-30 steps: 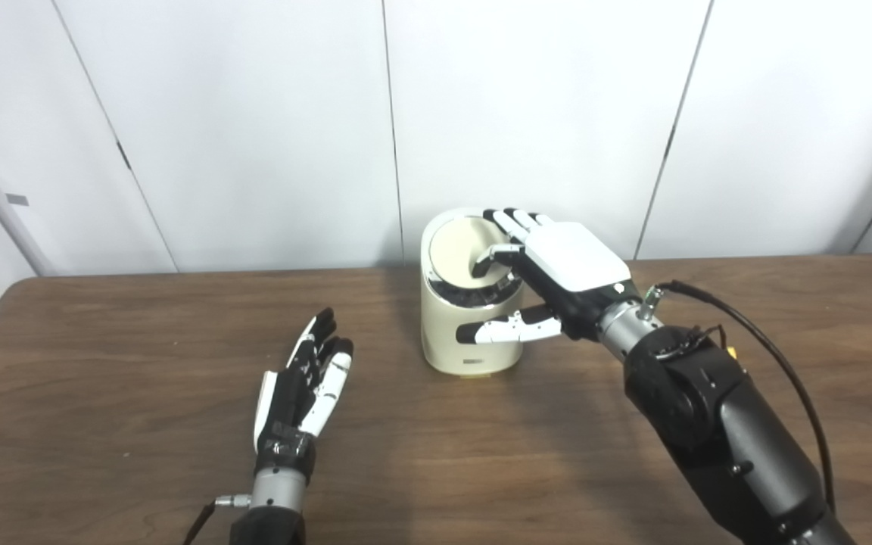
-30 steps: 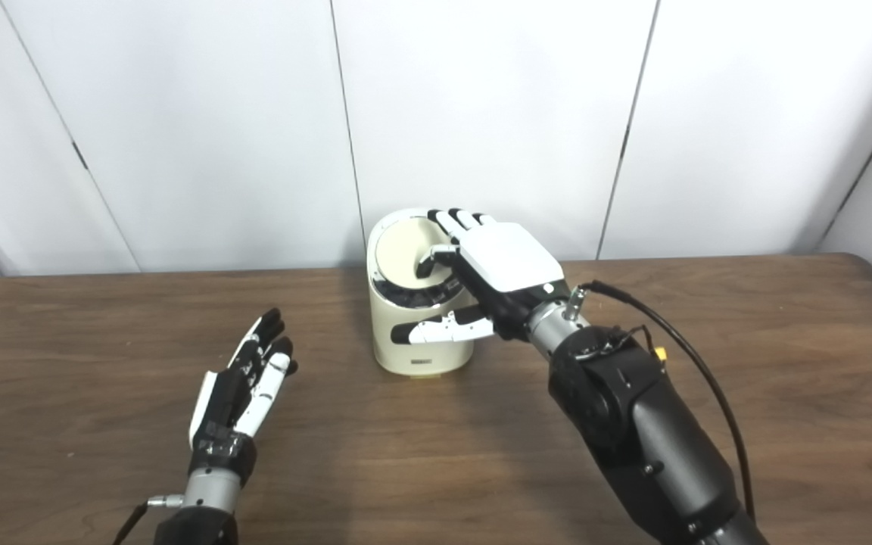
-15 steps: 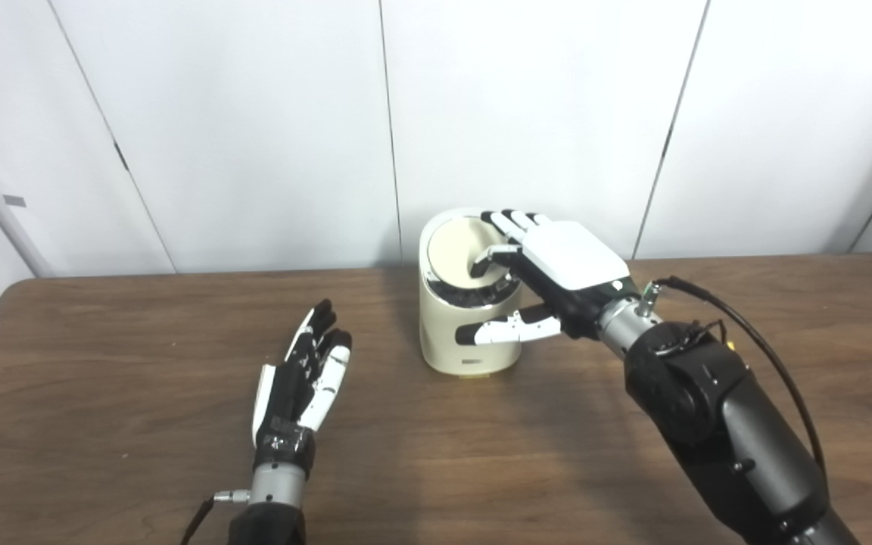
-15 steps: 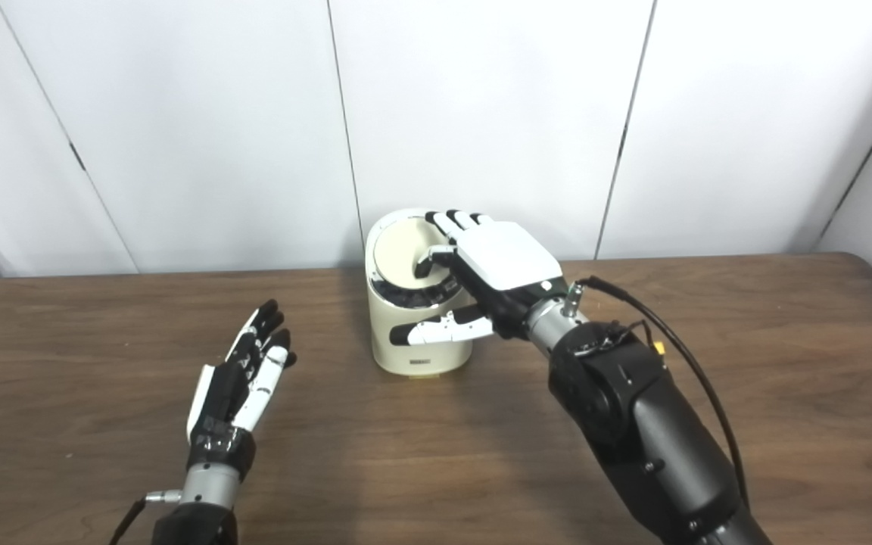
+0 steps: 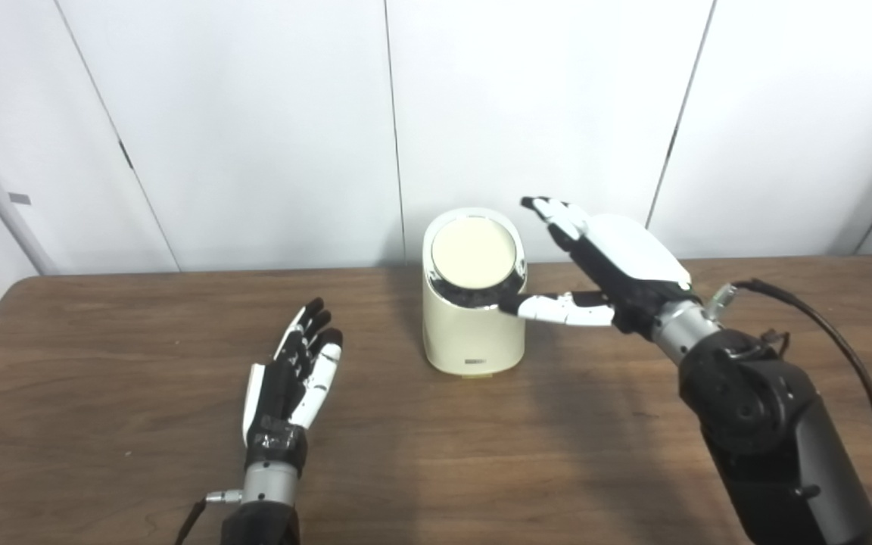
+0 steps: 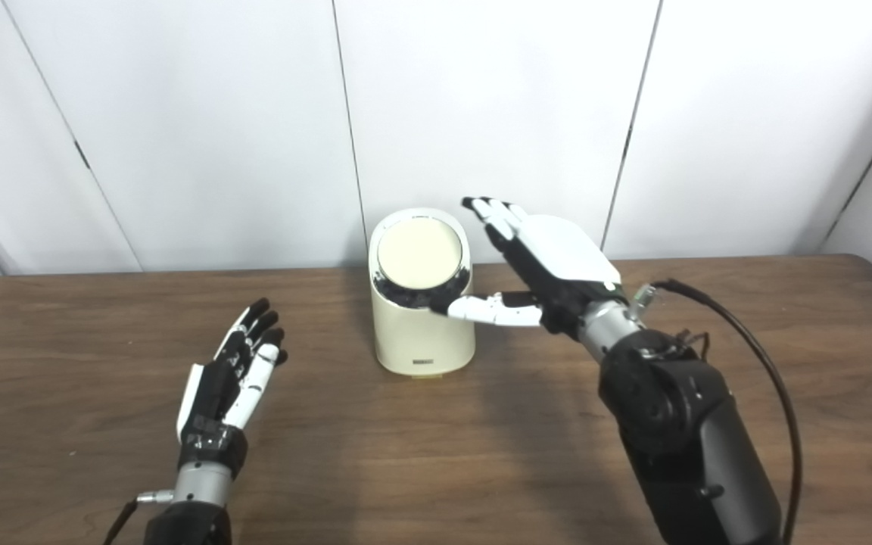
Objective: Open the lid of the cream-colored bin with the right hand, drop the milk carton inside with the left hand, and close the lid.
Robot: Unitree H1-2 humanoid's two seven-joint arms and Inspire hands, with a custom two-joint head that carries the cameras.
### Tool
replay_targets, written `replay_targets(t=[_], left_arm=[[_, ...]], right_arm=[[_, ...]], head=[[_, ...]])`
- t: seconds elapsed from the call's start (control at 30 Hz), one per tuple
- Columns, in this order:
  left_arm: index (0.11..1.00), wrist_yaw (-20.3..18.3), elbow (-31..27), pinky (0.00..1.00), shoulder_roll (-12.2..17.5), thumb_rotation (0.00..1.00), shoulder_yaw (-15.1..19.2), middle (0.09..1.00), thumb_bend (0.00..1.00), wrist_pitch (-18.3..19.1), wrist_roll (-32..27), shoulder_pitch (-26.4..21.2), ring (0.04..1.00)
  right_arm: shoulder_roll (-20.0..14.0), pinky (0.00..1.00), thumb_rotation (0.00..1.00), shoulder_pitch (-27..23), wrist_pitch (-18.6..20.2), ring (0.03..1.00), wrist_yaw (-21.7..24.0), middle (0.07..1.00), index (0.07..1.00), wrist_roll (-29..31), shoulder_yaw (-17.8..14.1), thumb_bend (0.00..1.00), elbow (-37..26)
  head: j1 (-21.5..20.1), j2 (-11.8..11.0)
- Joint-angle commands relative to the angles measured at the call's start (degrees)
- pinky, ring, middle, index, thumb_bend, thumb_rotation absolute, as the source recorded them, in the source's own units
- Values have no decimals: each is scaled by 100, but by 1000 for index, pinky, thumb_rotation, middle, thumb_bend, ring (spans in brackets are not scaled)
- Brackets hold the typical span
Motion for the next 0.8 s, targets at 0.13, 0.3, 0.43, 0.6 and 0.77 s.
replay_targets(t=[0.13,0.3,0.43,0.6,0.77], left_arm=[[955,-265,-513,854,401,652,96,913,465,240,-172,-90,884],[959,-437,-882,894,611,646,233,923,471,562,-460,106,907],[957,-480,-1123,903,701,632,303,918,441,827,-558,273,902],[978,-552,-1242,941,737,606,448,953,408,913,-836,524,934],[973,-542,-1055,950,701,654,545,958,434,602,-929,654,931]], right_arm=[[66,911,908,278,209,1000,-274,1000,1000,1027,-504,564,-156],[197,860,993,708,208,952,-690,995,1000,1573,-769,588,-92],[336,832,1000,943,150,928,-989,983,995,2047,-977,614,-35],[633,870,1000,1333,-95,958,-1438,988,988,2883,-1318,600,106],[1032,893,985,1639,-746,950,-2033,965,942,3469,-1501,581,463]], head=[[30,24],[46,56],[75,84],[94,126],[84,155]])
